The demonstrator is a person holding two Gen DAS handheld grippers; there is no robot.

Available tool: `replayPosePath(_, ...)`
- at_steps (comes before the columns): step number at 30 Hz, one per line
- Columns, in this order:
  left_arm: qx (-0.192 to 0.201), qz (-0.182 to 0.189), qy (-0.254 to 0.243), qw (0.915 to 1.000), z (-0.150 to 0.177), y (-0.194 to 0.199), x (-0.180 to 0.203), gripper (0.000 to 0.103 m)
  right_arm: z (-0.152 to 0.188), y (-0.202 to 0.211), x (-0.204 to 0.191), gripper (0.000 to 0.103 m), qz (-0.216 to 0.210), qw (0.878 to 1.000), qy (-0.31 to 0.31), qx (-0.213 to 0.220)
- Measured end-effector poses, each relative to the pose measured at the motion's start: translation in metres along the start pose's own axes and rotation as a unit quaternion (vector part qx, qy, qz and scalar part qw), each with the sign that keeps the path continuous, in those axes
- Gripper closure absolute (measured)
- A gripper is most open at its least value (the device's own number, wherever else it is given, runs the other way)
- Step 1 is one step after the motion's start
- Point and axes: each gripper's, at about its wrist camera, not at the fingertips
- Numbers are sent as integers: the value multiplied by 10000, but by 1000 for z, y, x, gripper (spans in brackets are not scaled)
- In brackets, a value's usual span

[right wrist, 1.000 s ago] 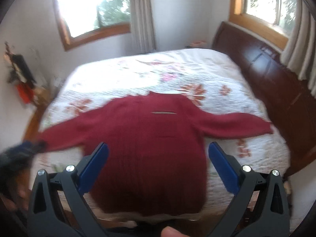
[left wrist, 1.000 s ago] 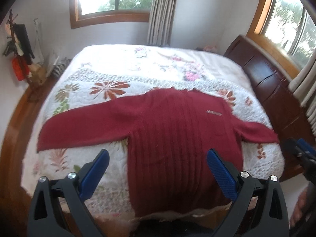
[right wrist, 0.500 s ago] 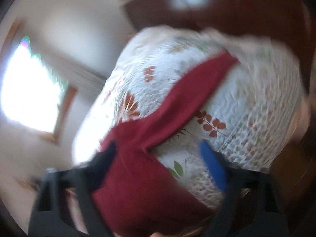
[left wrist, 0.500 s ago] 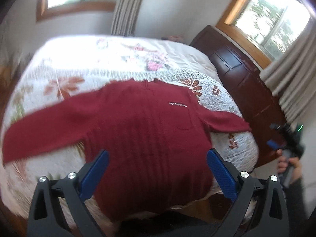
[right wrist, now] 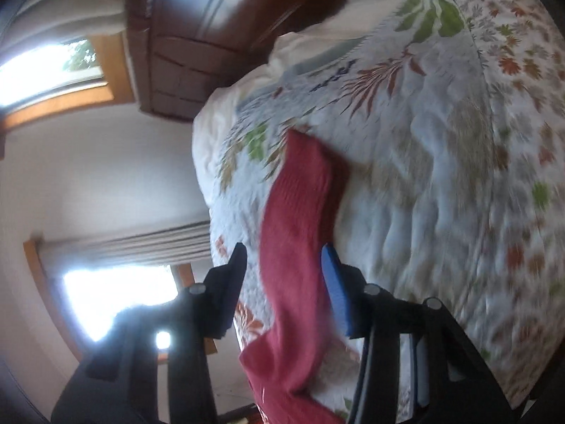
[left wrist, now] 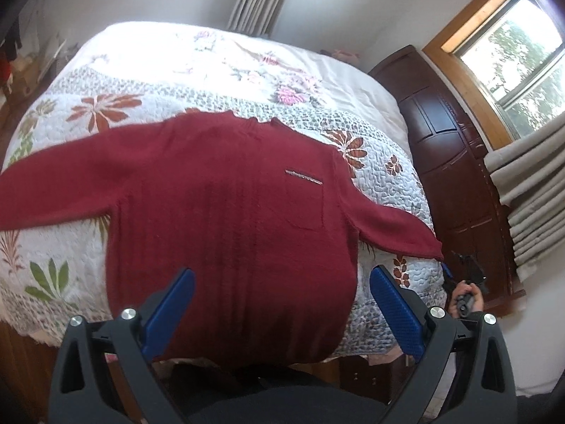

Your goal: Fold small clothes

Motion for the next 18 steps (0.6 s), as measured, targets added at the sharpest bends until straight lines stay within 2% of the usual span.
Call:
replayPosePath(6, -5, -158, 86, 9998, 2, -8, 19, 4, -15, -24, 14, 58, 207, 9997, 9, -97)
replayPosePath(16, 118, -270, 210, 9993, 2, -10, 36, 4, -30, -43, 22, 57, 202, 9998, -5, -71)
replayPosePath(18, 147, -245, 260, 9993, 3, -10, 36, 4, -32, -44, 19, 67, 164, 9998, 62, -66)
Point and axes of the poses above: each gripper's, at about its wrist camera, not at the fingertips, and y roughly against the way its jaws point, x to its right, z to its underside, and after that the axes turned 7 degrees about x, right-handed
